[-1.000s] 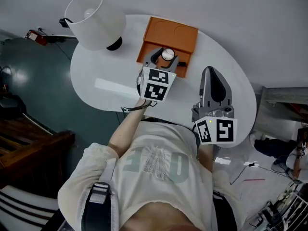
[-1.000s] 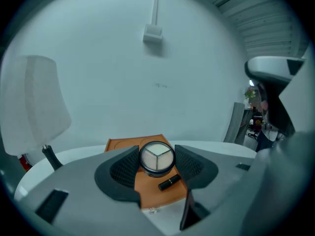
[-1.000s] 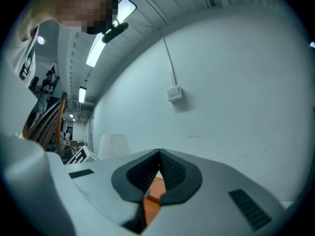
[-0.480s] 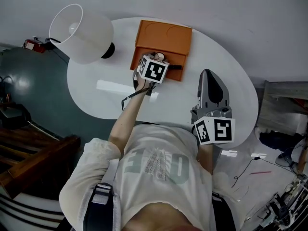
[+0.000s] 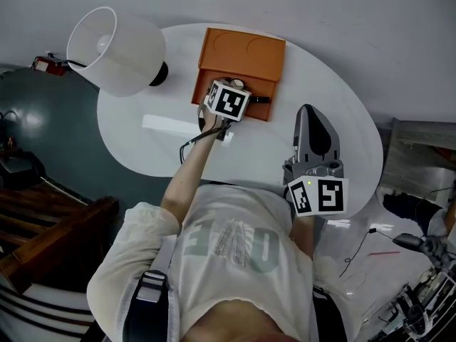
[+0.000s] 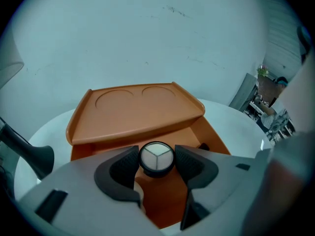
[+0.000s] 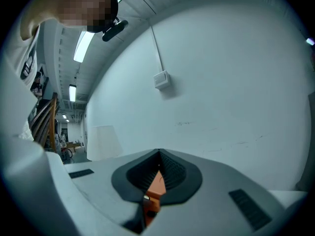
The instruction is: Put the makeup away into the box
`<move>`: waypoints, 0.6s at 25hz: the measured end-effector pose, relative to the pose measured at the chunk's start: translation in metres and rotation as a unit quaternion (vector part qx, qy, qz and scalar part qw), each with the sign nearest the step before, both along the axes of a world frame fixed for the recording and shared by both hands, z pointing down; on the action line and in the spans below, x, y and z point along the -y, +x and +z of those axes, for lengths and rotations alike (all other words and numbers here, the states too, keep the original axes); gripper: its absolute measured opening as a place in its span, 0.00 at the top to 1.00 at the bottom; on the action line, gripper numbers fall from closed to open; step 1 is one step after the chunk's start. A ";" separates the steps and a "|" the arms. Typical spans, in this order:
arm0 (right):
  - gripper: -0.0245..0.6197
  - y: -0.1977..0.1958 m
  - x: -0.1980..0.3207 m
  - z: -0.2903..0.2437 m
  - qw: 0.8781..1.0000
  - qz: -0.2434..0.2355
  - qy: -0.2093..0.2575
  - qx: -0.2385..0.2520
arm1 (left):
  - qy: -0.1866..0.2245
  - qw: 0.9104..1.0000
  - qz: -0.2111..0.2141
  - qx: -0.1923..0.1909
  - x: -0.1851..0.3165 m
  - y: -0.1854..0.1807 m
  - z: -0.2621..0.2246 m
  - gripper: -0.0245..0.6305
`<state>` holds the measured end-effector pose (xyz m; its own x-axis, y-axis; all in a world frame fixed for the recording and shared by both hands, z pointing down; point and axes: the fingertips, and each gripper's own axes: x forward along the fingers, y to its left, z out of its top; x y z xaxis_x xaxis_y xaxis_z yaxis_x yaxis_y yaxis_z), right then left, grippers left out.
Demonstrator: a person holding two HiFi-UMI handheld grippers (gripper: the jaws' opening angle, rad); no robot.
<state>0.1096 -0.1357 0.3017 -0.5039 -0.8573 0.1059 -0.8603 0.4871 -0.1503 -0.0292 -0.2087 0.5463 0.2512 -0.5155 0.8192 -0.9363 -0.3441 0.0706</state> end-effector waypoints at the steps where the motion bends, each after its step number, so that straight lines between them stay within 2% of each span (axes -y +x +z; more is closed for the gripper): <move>1: 0.95 0.000 -0.001 -0.001 1.000 -0.002 0.002 0.002 | 0.000 1.000 0.000 0.002 0.000 0.001 0.001 0.60; 4: 0.95 0.001 -0.004 -0.004 1.000 0.000 0.005 0.001 | 0.004 1.000 -0.003 0.006 0.000 0.005 0.002 0.60; 15: 0.95 -0.012 -0.004 -0.008 1.000 -0.009 0.011 0.001 | 0.029 0.999 -0.029 -0.028 -0.006 -0.003 -0.026 0.57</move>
<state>0.0973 -0.1321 0.2932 -0.5190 -0.8504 0.0865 -0.8513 0.5051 -0.1420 -0.0323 -0.2028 0.5201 0.2645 -0.5771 0.7726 -0.9497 -0.2953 0.1045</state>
